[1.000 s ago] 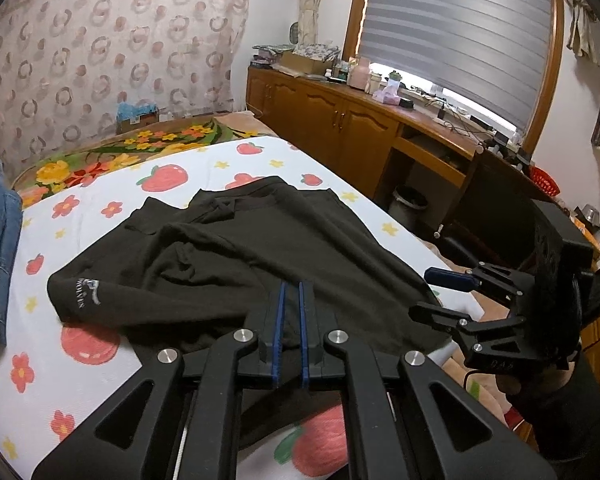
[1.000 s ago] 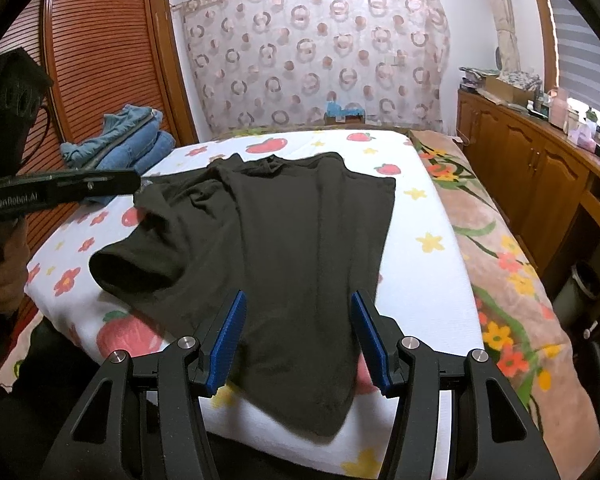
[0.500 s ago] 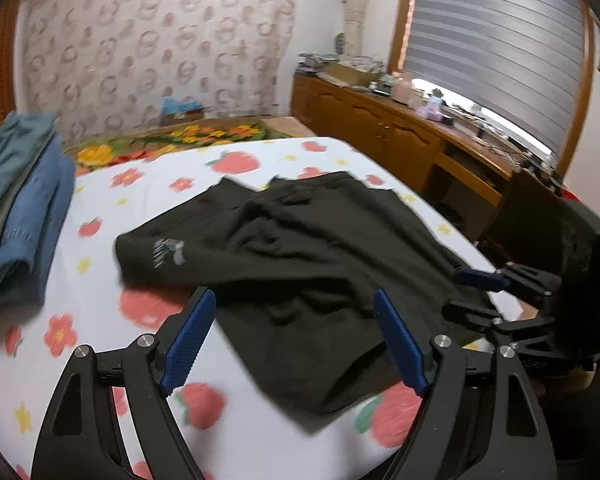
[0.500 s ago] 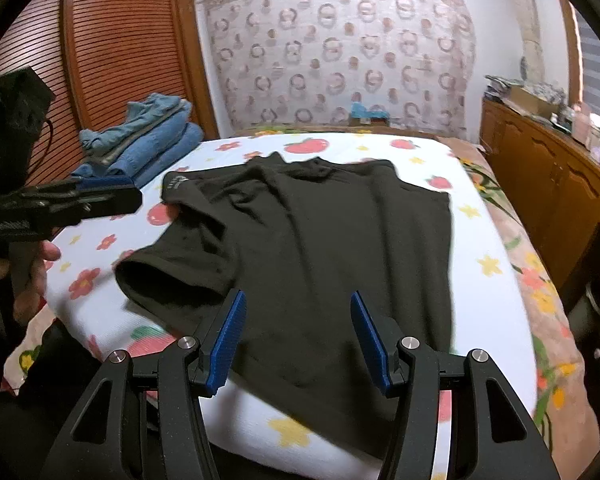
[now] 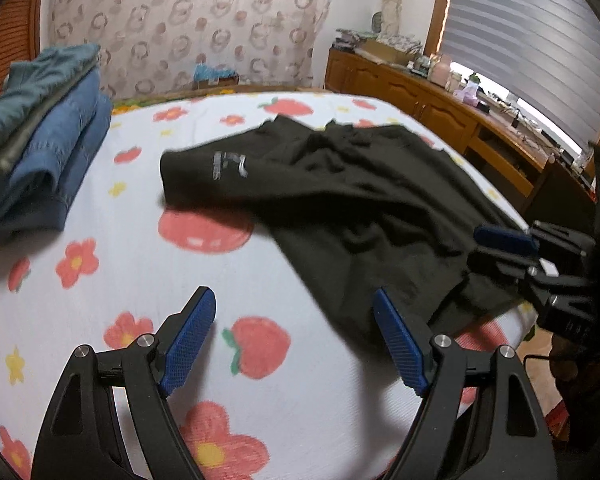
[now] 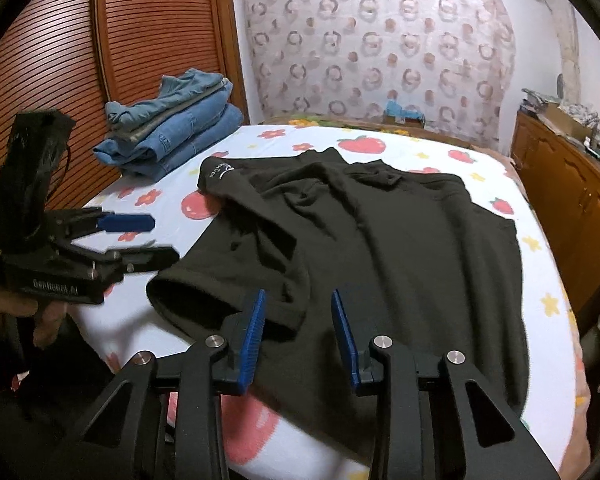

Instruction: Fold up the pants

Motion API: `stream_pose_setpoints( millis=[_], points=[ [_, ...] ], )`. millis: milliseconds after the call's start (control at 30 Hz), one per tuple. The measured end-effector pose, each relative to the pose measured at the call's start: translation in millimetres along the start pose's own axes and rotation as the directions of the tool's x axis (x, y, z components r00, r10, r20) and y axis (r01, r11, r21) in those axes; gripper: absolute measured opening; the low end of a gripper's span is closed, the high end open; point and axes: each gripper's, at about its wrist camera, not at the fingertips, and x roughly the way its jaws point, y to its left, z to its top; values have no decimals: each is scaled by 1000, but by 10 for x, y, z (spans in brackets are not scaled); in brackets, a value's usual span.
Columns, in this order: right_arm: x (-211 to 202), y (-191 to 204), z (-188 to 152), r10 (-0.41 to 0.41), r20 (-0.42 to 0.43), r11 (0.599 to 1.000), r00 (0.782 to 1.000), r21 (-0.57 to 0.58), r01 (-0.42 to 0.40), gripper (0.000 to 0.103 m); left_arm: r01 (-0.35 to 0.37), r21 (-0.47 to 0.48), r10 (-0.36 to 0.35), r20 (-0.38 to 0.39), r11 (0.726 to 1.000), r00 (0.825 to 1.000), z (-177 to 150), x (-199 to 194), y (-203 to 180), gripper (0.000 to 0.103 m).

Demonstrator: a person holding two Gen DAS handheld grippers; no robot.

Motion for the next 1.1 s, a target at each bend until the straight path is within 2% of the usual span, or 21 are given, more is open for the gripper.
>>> stream_pose_setpoints(
  millis=[233,300,533,600,733,933,1100],
  points=[
    [108,-36,25,18,-34,1000,999,3,-18,35,-17,9,17,7,1000,1000,-88,19,16,82],
    [130,2,31,19,-41,1000,999,-4,-19,29,-30,20,29,14,999,999,-101,21,-2,82],
    [239,45,59,26,-64,1000,998,-5,-26,20,-46,41,44,36,998,998,-128,21,-9,82],
    [233,38,72,23,-65,1000,998,-7,-24,13,-49,48,47,44,998,998,-142,20,-11,82],
    [181,54,116,11,-33,1000,999,-6,-11,7,-59,50,57,38,997,998,-141,13,-12,83],
    [-37,101,167,4,49,1000,999,-6,-4,6,-52,35,51,16,998,999,-113,-11,-14,83],
    [-193,114,155,-11,82,1000,997,-15,12,5,-19,32,18,49,999,999,-73,-93,-49,83]
  ],
)
